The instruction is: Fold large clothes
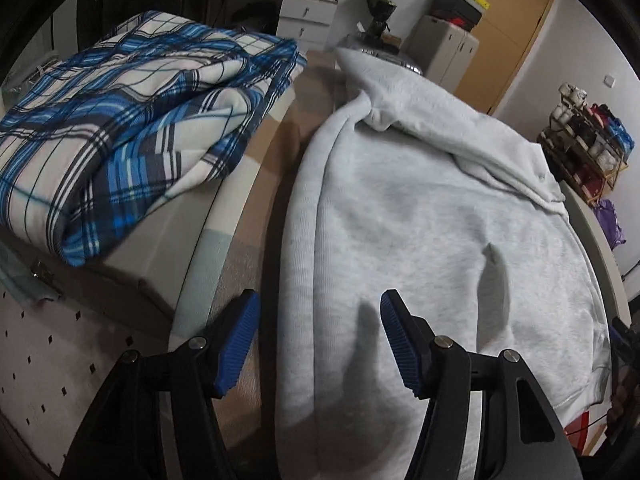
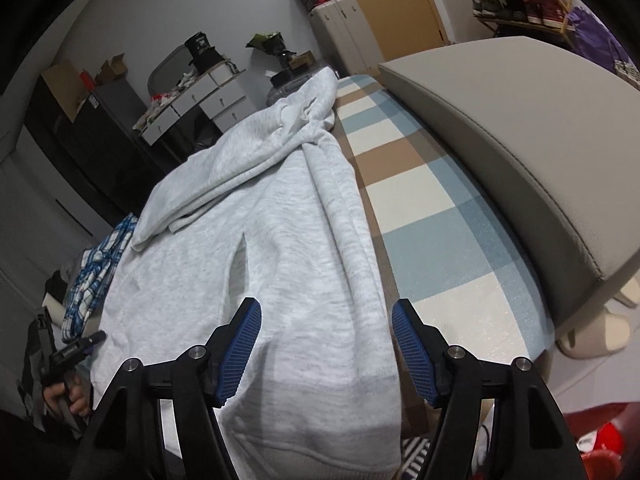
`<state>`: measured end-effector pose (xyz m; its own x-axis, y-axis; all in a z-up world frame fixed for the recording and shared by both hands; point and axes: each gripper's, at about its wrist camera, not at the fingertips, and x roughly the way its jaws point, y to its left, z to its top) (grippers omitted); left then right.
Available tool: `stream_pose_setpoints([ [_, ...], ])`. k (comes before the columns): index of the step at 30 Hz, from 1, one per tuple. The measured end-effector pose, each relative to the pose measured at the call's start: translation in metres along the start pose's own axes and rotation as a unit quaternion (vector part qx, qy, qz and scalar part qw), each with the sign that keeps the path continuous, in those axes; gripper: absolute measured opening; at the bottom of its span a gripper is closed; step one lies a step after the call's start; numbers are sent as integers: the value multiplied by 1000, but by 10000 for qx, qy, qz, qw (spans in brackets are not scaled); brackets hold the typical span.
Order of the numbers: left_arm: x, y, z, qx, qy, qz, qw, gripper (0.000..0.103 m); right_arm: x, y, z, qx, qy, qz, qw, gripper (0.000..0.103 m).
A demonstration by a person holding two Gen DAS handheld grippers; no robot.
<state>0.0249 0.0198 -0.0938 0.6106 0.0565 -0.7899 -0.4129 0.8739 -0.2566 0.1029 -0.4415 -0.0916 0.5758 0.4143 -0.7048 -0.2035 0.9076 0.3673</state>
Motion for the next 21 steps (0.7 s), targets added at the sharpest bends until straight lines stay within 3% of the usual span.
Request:
stream_pose_setpoints([
  [2,0,-3,2,-15,-56,-158,9999,47,5,-2,-2,48,38,-79,9999,68],
  [4,2,-9,3,104,-104,-160,9998,21,9,-6,-2,91,37,-165,9998,68],
  [7,4,-15,5,272,-183,-177,9993,8,13,-8,-3,27,-26,-217,9998,69],
  [9,3,-12,6,229,-208,-248,9992,6,17,-7,-1,4,-21,-107,9999,69],
  [10,3,-9,7,203,-212,-276,9992,5,19,-4,1,-45,-31,-26,10000,63],
  [12,2,-6,8,143,-258,-347,9990,3,28,4,4,-221,41,-6,9997,42],
  [13,1,-5,9,127,-300,-373,9988,3,32,9,6,-333,23,-174,9993,19],
  [14,-1,-4,9,126,-339,-393,9986,3,33,11,8,-353,-82,-284,9989,5],
  [18,-16,0,5,92,-642,-606,9960,1,-2,10,15,-97,-875,21,9961,4],
  [21,-41,5,-2,91,-846,-958,9918,1,-24,-3,15,197,-1066,421,9932,4],
])
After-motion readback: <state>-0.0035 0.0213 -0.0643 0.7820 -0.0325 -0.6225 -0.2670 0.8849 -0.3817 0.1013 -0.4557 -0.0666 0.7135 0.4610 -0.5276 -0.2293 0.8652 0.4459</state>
